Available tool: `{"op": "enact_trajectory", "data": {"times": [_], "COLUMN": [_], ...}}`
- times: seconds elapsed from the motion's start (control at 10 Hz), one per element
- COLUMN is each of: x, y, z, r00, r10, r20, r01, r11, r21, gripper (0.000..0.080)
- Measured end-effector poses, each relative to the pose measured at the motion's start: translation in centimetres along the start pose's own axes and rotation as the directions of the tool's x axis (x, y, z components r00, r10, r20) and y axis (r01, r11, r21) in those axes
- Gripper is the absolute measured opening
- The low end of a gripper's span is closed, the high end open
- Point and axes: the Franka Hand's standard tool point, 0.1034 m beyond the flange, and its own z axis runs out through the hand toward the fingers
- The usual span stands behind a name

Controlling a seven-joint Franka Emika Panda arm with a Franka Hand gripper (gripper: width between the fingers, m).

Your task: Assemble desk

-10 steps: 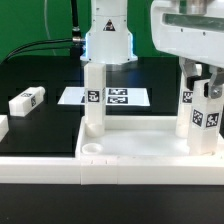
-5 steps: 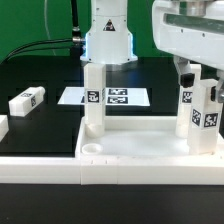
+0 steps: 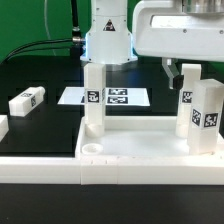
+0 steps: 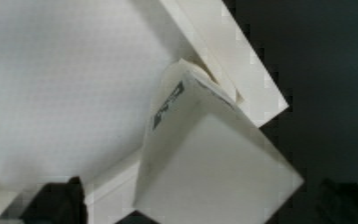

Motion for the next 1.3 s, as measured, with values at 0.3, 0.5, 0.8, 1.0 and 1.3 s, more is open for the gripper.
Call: {"op": "enact_trajectory", "data": {"times": [0.3, 0.5, 0.8, 1.0, 1.3], "x": [-0.03, 0.11, -0.35, -0.34, -0.29], "y": [-0.02, 0.09, -0.46, -0.45, -0.40], "z": [0.17, 0.59, 0.68, 0.68, 0.69], "r00": [0.963, 0.888, 0.804, 0.796, 0.814], "r10": [-0.269, -0.460, -0.594, -0.605, -0.580], "r20": [-0.009, -0.013, -0.011, -0.011, -0.012], "r01": [0.269, 0.460, 0.593, 0.604, 0.580], "r11": [0.963, 0.888, 0.804, 0.796, 0.814], "r21": [-0.016, -0.022, -0.029, -0.029, -0.028], "gripper": [0.0648, 0.0648, 0.0648, 0.0626, 0.0285]}}
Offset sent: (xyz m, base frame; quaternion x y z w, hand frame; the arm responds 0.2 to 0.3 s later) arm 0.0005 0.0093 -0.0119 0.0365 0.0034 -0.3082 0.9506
